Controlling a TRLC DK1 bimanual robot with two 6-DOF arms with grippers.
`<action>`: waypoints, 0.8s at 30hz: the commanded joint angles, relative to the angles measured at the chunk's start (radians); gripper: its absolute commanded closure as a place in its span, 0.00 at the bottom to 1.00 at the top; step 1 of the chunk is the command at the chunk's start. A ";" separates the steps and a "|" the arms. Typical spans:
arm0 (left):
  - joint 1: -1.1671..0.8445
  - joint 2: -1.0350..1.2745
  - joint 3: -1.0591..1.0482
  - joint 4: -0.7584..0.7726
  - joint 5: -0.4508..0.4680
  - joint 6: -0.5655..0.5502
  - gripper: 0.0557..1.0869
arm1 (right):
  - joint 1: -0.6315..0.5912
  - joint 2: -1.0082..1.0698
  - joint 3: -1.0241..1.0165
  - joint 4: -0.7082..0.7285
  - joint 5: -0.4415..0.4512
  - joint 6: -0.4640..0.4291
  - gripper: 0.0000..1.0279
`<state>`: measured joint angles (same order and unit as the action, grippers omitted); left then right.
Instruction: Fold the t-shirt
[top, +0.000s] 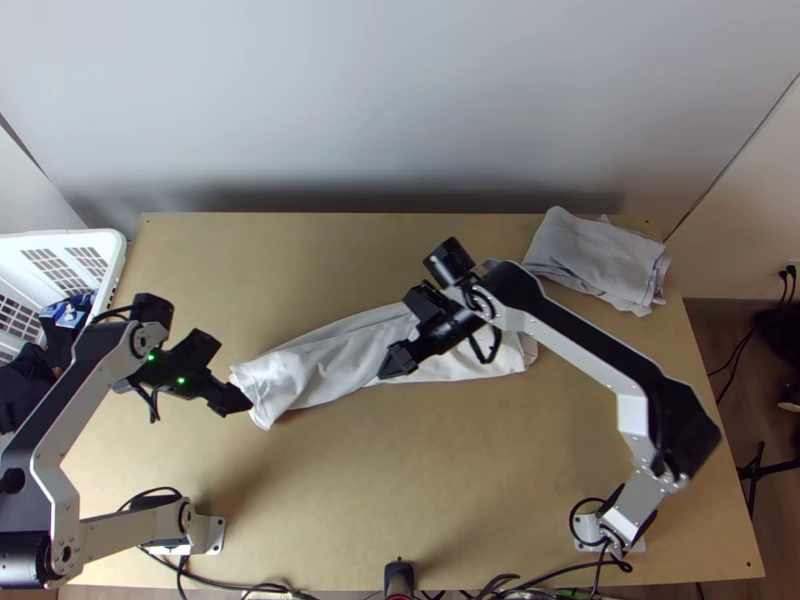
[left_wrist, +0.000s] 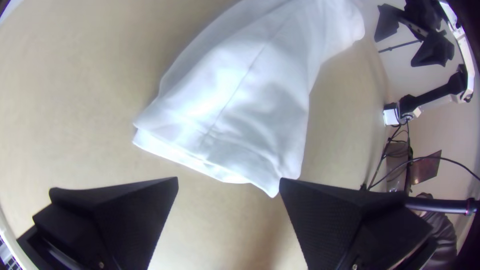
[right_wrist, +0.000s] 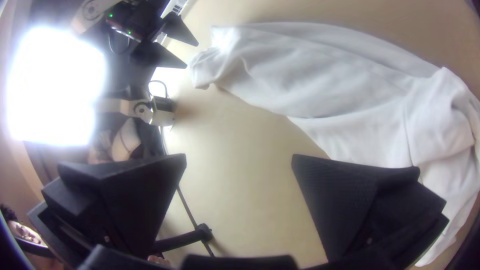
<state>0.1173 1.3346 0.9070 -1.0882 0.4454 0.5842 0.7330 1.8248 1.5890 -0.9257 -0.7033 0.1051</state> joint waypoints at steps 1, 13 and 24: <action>0.033 -0.049 0.032 -0.095 0.016 -0.063 0.05 | 0.025 0.122 0.086 0.001 -0.056 0.001 0.05; 0.180 0.051 -0.007 -0.121 0.194 -0.090 0.05 | 0.051 0.264 0.141 0.041 -0.082 -0.042 0.05; 0.189 0.118 -0.040 -0.088 0.197 -0.070 0.05 | 0.059 0.375 0.269 0.064 -0.081 -0.136 0.05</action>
<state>0.2928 1.4166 0.8772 -1.1866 0.6296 0.4976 0.7910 2.1277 1.7828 -0.8776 -0.7826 0.0044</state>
